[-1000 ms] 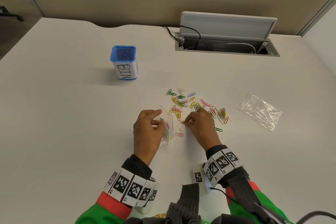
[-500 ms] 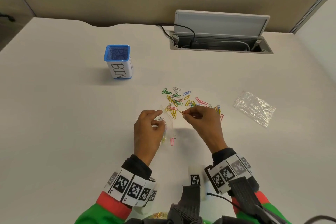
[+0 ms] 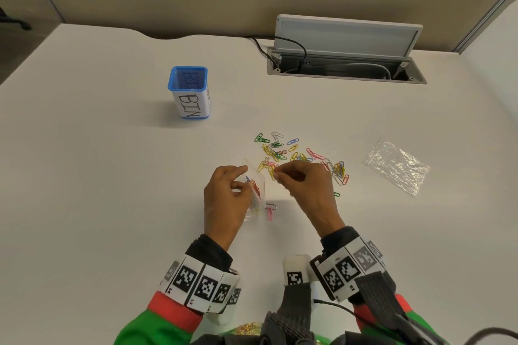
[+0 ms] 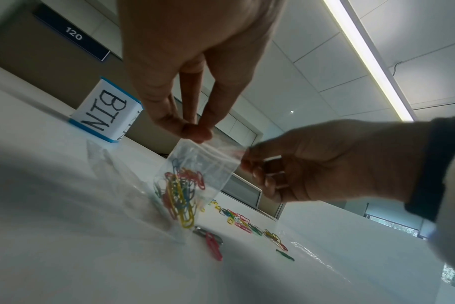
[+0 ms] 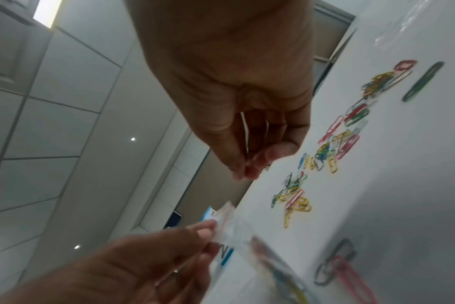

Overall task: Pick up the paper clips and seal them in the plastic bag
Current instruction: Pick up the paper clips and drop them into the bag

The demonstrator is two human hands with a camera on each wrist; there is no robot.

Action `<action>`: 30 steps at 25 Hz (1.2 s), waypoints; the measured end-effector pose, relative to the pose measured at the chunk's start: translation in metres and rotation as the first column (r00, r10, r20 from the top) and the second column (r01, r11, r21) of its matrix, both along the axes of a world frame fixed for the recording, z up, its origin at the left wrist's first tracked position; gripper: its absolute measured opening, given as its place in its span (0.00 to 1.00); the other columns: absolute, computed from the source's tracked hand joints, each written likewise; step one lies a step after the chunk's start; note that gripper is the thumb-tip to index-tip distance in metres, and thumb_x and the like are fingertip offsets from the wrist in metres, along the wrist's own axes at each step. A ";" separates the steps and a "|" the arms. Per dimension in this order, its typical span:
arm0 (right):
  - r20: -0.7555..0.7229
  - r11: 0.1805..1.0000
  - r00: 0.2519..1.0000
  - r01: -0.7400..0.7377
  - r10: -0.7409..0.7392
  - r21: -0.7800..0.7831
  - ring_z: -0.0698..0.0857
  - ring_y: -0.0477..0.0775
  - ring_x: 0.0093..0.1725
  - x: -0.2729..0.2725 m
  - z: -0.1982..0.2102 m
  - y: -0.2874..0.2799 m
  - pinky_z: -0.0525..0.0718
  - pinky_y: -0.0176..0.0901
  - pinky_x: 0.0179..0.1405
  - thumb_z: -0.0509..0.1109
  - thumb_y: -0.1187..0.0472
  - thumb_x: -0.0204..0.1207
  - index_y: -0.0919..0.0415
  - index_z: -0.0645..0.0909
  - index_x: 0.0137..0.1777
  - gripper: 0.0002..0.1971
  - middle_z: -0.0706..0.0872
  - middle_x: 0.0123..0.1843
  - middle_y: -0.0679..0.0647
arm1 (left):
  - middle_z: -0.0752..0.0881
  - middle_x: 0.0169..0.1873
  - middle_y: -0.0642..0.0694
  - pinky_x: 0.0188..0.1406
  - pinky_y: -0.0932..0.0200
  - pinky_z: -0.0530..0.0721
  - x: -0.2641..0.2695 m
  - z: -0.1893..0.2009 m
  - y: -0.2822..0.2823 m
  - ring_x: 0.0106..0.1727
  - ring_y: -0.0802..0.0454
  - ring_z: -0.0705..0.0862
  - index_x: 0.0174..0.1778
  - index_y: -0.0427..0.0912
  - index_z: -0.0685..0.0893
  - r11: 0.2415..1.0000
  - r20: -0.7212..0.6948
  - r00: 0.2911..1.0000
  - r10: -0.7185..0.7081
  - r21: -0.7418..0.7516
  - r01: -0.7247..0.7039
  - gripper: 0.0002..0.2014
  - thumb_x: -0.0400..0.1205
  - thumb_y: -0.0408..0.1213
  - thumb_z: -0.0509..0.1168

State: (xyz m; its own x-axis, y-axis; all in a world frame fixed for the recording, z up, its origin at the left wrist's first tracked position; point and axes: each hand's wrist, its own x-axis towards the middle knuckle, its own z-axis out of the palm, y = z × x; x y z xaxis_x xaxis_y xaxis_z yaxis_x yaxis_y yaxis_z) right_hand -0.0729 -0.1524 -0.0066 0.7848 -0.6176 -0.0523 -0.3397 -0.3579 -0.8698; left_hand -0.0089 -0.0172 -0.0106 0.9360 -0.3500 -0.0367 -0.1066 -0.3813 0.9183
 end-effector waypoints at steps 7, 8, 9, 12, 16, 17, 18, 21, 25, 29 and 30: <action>-0.416 0.952 0.894 -0.255 0.165 -0.171 0.79 0.51 0.39 -0.008 -0.030 0.007 0.68 0.35 0.31 0.82 0.56 0.61 0.59 0.88 0.49 0.16 0.84 0.39 0.52 | 0.81 0.61 0.39 0.43 0.62 0.82 0.009 0.002 0.010 0.45 0.51 0.81 0.58 0.37 0.82 0.998 0.045 0.997 0.060 0.010 -0.060 0.15 0.76 0.26 0.64; -0.406 0.942 0.900 -0.260 0.158 -0.210 0.79 0.51 0.39 -0.007 -0.032 0.010 0.68 0.36 0.30 0.80 0.57 0.63 0.59 0.89 0.47 0.13 0.83 0.38 0.52 | 0.81 0.61 0.38 0.45 0.58 0.84 0.010 0.002 0.011 0.46 0.51 0.81 0.58 0.37 0.82 0.998 0.045 0.997 0.066 0.007 -0.066 0.15 0.76 0.26 0.64; -0.391 0.934 0.908 -0.261 0.152 -0.243 0.80 0.52 0.39 -0.006 -0.035 0.012 0.71 0.38 0.31 0.78 0.59 0.65 0.59 0.90 0.44 0.08 0.84 0.37 0.51 | 0.81 0.61 0.39 0.46 0.56 0.85 0.010 0.002 0.011 0.46 0.51 0.81 0.58 0.38 0.82 0.998 0.042 0.997 0.067 0.005 -0.068 0.15 0.76 0.26 0.64; -0.389 0.935 0.912 -0.246 0.134 -0.255 0.85 0.57 0.41 -0.003 -0.037 0.012 0.84 0.47 0.42 0.75 0.59 0.70 0.59 0.89 0.42 0.05 0.88 0.41 0.54 | 0.81 0.62 0.39 0.48 0.56 0.84 0.009 0.001 0.009 0.48 0.51 0.81 0.58 0.38 0.82 0.998 0.033 0.998 0.059 0.015 -0.059 0.15 0.76 0.27 0.64; -0.390 0.947 0.913 -0.222 0.119 -0.231 0.86 0.58 0.43 -0.002 -0.040 0.007 0.83 0.46 0.43 0.73 0.63 0.68 0.62 0.87 0.40 0.03 0.89 0.42 0.57 | 0.81 0.62 0.39 0.48 0.57 0.83 0.009 0.001 0.007 0.48 0.51 0.81 0.59 0.37 0.82 0.999 0.027 0.998 0.051 0.018 -0.051 0.15 0.76 0.27 0.65; -0.376 0.949 0.921 -0.202 0.100 -0.241 0.85 0.58 0.43 -0.002 -0.040 0.005 0.83 0.46 0.43 0.72 0.65 0.68 0.63 0.87 0.40 0.03 0.90 0.42 0.57 | 0.81 0.62 0.39 0.48 0.58 0.82 0.008 0.001 0.006 0.48 0.50 0.81 0.59 0.37 0.82 0.999 0.027 0.998 0.048 0.018 -0.049 0.15 0.76 0.27 0.65; -0.354 0.955 0.932 -0.168 0.075 -0.243 0.85 0.57 0.42 -0.003 -0.041 0.004 0.84 0.47 0.44 0.72 0.65 0.69 0.63 0.87 0.40 0.04 0.90 0.41 0.57 | 0.81 0.62 0.39 0.47 0.58 0.82 0.008 0.000 0.006 0.48 0.50 0.81 0.59 0.37 0.82 0.999 0.029 0.998 0.048 0.018 -0.048 0.15 0.76 0.27 0.65; -0.260 0.976 0.966 -0.054 -0.003 -0.210 0.84 0.54 0.40 -0.006 -0.042 0.003 0.84 0.48 0.45 0.71 0.63 0.72 0.62 0.88 0.44 0.05 0.89 0.41 0.56 | 0.81 0.61 0.40 0.45 0.62 0.81 0.009 0.000 0.005 0.47 0.51 0.81 0.59 0.38 0.82 0.999 0.036 0.998 0.047 0.023 -0.048 0.15 0.76 0.27 0.65; -0.309 0.940 0.949 -0.157 0.060 -0.301 0.82 0.57 0.44 -0.003 -0.043 0.008 0.81 0.47 0.43 0.73 0.57 0.73 0.58 0.88 0.51 0.09 0.85 0.45 0.57 | 0.81 0.61 0.40 0.40 0.74 0.79 0.008 -0.002 0.004 0.46 0.53 0.81 0.58 0.38 0.82 0.999 0.044 0.998 0.038 0.036 -0.039 0.15 0.76 0.28 0.65; -0.385 0.901 0.919 -0.233 0.081 -0.365 0.83 0.60 0.45 0.004 -0.038 0.009 0.84 0.52 0.44 0.71 0.59 0.74 0.63 0.87 0.44 0.07 0.85 0.45 0.58 | 0.81 0.61 0.40 0.39 0.76 0.77 0.006 0.000 0.001 0.46 0.53 0.81 0.59 0.38 0.82 0.999 0.034 0.999 0.028 0.043 -0.029 0.15 0.76 0.28 0.65; -0.399 0.898 0.913 -0.242 0.083 -0.368 0.84 0.61 0.45 0.005 -0.037 0.009 0.85 0.53 0.44 0.70 0.60 0.74 0.64 0.86 0.44 0.07 0.85 0.45 0.58 | 0.81 0.62 0.40 0.43 0.70 0.78 0.006 0.001 0.001 0.46 0.52 0.81 0.59 0.37 0.82 0.999 0.031 0.999 0.023 0.046 -0.024 0.15 0.76 0.28 0.65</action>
